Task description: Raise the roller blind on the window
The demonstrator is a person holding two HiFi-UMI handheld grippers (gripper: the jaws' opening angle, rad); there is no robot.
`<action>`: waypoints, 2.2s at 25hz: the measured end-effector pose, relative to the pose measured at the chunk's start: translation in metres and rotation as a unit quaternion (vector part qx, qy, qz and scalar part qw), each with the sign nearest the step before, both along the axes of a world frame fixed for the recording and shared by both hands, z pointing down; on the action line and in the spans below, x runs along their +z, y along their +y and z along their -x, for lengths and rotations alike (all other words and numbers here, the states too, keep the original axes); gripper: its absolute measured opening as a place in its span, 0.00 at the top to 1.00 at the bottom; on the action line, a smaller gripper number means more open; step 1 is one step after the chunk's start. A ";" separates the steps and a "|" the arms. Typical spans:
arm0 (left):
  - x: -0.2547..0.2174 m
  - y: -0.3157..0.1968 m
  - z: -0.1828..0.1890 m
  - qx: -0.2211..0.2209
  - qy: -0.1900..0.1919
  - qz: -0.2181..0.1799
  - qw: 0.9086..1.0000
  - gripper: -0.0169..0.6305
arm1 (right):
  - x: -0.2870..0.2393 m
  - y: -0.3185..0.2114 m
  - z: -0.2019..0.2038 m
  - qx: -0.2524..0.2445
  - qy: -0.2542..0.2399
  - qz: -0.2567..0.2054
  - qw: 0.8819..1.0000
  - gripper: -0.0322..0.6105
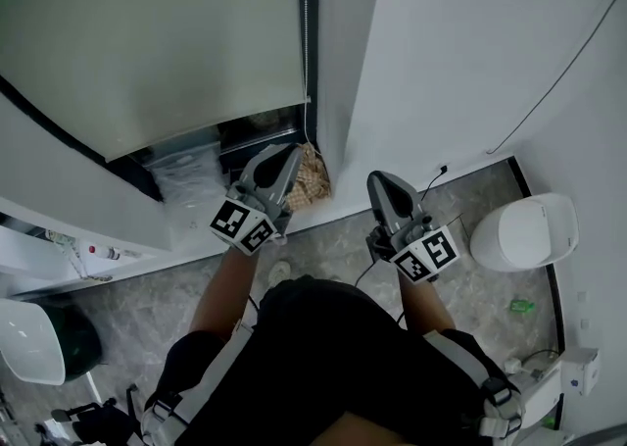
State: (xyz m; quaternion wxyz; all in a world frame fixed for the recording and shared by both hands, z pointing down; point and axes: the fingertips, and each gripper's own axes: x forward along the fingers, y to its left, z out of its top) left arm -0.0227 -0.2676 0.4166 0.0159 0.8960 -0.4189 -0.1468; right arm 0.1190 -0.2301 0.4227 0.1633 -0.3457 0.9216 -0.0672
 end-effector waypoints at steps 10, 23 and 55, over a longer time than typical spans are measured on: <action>0.008 -0.063 -0.008 0.087 -0.014 -0.002 0.996 0.97 | 0.011 -0.017 0.012 0.069 0.002 0.017 0.997 0.94; 0.032 -0.185 -0.028 0.127 -0.032 0.027 0.991 0.84 | 0.021 -0.012 0.000 0.153 -0.035 0.066 0.985 0.94; 0.019 -0.114 -0.019 0.182 -0.014 0.020 0.983 0.97 | -0.003 -0.034 0.023 0.101 0.011 0.034 0.994 0.94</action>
